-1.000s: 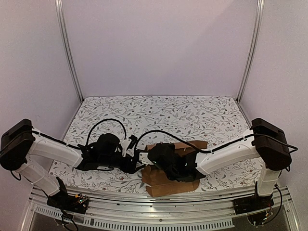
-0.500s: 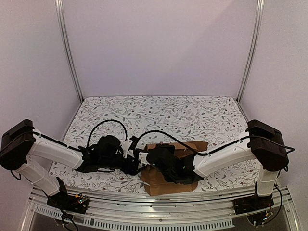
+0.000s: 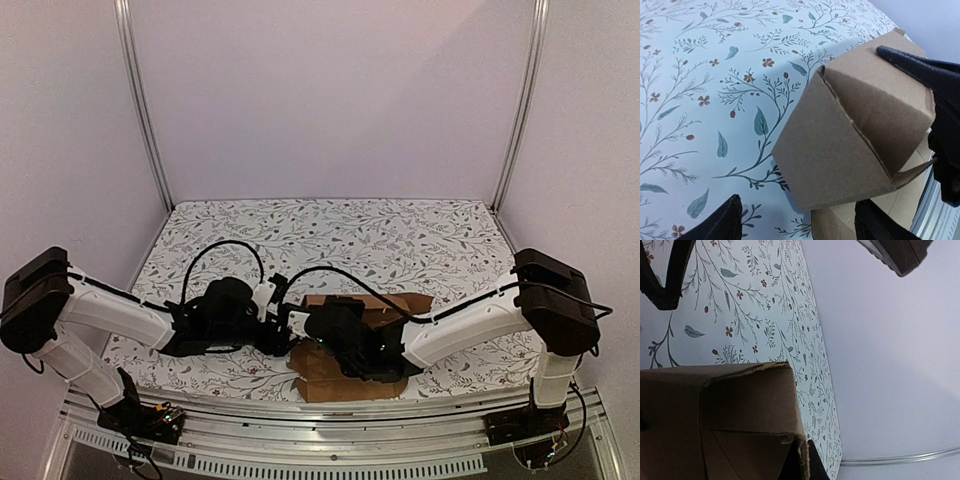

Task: Fold the paper box

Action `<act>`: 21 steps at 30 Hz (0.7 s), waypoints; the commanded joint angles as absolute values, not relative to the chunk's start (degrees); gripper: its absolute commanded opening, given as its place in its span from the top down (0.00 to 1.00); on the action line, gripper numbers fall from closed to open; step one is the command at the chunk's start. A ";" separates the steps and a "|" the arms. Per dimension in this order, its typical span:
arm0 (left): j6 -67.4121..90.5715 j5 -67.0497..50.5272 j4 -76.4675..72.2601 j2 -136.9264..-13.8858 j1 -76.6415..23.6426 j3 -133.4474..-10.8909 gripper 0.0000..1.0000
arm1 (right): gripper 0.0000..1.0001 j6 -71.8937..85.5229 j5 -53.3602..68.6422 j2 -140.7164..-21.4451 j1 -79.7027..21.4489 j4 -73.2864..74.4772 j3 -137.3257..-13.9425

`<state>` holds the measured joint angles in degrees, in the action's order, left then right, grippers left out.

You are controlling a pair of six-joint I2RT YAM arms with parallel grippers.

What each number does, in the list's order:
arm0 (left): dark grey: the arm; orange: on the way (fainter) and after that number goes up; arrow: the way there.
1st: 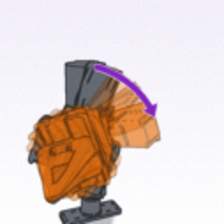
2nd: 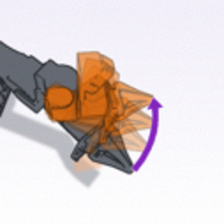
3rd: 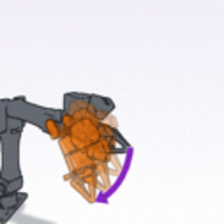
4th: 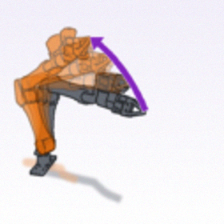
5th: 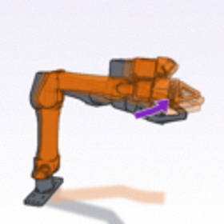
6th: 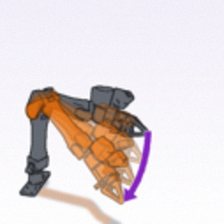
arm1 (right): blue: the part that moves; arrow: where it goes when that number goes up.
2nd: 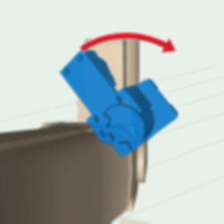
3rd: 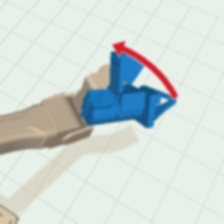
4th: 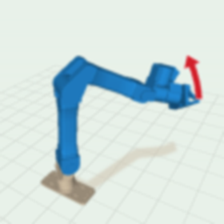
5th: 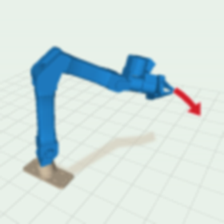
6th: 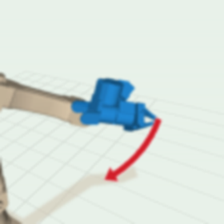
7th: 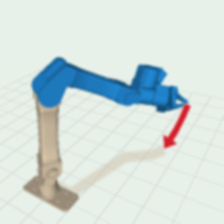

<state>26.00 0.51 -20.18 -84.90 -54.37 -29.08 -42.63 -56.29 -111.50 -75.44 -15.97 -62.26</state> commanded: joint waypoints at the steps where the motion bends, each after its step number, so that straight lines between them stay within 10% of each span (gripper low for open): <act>1: 23.82 0.45 -29.86 -86.98 -55.26 -29.35 0.24 | 1.00 -40.84 -53.88 -110.80 -76.45 -15.73 -61.48; 21: 22.66 11.18 -45.62 -95.58 -59.11 -27.67 0.31 | 1.00 -39.47 -54.50 -110.12 -76.49 -14.12 -62.83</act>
<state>22.50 4.99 -41.50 -94.04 -57.49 -27.16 -42.22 -56.42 -111.28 -75.46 -15.90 -62.28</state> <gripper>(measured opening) 0.701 0.014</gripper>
